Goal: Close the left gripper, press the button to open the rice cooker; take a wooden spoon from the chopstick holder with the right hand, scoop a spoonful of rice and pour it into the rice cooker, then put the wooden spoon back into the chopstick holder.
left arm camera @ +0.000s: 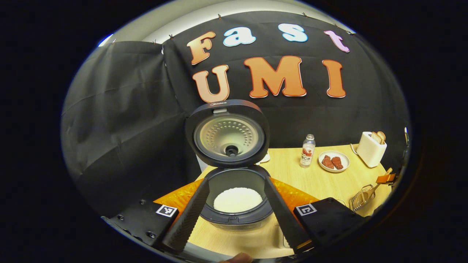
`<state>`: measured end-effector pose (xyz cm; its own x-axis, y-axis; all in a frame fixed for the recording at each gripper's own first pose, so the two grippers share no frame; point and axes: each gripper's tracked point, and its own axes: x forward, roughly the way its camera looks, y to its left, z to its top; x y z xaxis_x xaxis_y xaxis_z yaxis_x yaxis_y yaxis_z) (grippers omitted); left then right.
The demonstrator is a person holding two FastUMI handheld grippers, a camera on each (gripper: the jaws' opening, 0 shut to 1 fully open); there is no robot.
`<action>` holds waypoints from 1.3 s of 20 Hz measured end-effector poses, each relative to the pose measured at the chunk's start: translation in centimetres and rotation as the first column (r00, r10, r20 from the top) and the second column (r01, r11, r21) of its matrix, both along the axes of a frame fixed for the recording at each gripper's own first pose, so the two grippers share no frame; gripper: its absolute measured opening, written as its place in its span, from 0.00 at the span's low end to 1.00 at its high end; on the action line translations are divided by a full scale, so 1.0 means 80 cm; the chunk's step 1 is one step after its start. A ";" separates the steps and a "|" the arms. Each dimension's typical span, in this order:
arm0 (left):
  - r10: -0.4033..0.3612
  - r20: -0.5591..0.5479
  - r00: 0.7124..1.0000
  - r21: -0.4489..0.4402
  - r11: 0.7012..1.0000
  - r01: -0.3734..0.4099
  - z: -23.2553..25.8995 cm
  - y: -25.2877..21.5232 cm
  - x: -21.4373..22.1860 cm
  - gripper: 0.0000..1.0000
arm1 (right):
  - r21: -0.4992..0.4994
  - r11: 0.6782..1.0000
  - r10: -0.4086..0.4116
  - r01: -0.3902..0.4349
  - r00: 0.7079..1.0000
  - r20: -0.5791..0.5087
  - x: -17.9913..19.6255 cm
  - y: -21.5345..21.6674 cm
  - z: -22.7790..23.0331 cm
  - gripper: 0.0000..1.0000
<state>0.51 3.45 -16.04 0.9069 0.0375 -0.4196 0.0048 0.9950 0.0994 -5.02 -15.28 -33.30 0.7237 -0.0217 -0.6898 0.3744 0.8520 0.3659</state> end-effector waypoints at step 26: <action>0.097 -0.056 0.994 -0.106 0.989 -0.103 0.071 0.030 0.336 1.00 | -0.308 0.947 0.169 -0.093 0.958 0.232 0.059 0.027 0.226 0.92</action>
